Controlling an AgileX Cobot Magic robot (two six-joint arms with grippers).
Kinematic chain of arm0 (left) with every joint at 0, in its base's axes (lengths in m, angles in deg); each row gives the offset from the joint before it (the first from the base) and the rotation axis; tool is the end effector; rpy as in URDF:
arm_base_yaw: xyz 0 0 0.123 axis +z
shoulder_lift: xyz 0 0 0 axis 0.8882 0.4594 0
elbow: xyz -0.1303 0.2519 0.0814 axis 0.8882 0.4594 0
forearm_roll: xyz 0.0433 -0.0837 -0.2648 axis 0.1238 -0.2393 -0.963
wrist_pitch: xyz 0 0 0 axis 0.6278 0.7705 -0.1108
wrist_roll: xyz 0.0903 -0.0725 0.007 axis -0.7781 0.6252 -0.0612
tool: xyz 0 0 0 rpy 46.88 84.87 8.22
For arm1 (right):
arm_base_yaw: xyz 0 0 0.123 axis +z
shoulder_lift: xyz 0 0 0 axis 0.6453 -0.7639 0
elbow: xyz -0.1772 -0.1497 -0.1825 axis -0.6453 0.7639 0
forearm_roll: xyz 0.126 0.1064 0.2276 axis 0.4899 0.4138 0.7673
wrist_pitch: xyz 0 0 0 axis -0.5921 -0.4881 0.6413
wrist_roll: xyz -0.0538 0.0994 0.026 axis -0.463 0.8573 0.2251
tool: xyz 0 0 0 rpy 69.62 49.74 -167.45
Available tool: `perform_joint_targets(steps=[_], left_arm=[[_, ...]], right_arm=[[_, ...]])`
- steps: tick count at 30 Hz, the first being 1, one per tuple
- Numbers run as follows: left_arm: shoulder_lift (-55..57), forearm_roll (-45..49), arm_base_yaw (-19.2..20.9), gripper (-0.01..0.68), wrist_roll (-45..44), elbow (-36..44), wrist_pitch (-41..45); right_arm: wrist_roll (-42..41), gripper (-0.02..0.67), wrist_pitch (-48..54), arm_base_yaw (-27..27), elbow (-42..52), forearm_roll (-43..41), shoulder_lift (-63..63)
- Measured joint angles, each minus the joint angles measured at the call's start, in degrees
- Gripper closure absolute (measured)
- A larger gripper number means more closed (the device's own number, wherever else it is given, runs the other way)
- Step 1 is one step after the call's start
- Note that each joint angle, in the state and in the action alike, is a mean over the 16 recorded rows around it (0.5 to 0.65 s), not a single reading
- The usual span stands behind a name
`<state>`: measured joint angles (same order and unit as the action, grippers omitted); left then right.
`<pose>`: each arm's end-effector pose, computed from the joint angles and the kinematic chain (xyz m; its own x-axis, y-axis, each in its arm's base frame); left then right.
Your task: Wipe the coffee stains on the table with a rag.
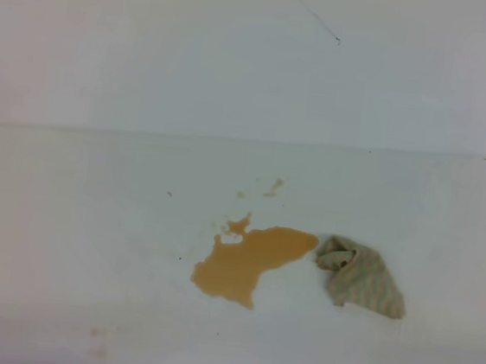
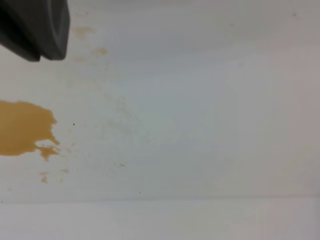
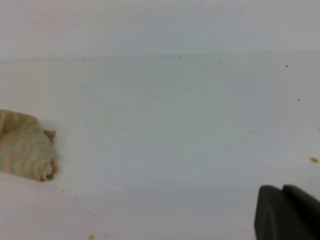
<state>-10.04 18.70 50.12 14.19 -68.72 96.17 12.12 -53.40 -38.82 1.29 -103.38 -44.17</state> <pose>0.0948 -0.0244 0.1694 -0.2481 -0.1122 -0.9622 0.2060 0.9644 -0.1655 0.0967 -0.0069 0.1679 -0.2437 -0.0712 -0.9672 0.0366 0.9959 -0.0826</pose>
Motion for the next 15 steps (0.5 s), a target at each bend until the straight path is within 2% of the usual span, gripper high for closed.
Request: perform_joint_targets(steps=[15], left_arm=[[0.00, 0.00, 0.00, 0.672, 0.00, 0.00, 0.00]], right_arm=[[0.03, 0.652, -3.11, -0.01, -0.11, 0.20, -0.10]])
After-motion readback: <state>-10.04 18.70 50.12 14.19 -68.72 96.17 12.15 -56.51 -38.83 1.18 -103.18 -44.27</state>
